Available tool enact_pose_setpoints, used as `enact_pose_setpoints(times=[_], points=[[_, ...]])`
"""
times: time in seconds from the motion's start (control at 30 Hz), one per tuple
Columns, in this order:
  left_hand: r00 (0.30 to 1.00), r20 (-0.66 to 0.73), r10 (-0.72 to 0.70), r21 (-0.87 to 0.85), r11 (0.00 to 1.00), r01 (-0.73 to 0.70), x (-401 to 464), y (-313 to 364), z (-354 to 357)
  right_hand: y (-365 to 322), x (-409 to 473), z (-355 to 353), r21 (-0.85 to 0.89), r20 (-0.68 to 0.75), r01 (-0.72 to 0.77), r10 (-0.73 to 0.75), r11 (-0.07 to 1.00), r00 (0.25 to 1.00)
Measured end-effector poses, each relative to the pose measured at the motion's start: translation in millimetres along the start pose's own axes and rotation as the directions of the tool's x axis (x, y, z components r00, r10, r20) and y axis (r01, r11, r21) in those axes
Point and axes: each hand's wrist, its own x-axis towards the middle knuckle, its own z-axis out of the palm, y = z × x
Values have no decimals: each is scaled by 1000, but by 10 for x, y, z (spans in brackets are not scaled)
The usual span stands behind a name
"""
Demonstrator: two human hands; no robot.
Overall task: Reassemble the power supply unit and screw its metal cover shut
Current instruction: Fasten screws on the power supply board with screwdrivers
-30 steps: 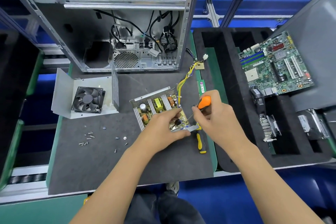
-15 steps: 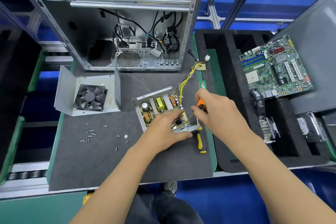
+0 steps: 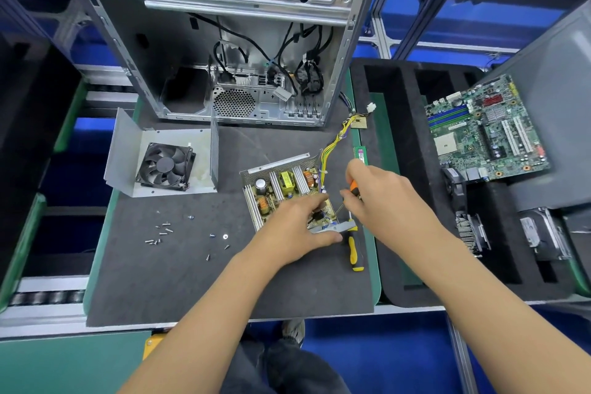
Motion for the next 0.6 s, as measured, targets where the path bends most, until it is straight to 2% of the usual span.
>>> enact_pose_setpoints(times=[0.6], points=[[999, 23, 32, 16, 999, -33, -9, 26, -17, 91, -6, 37, 76, -53, -21, 25, 997, 998]])
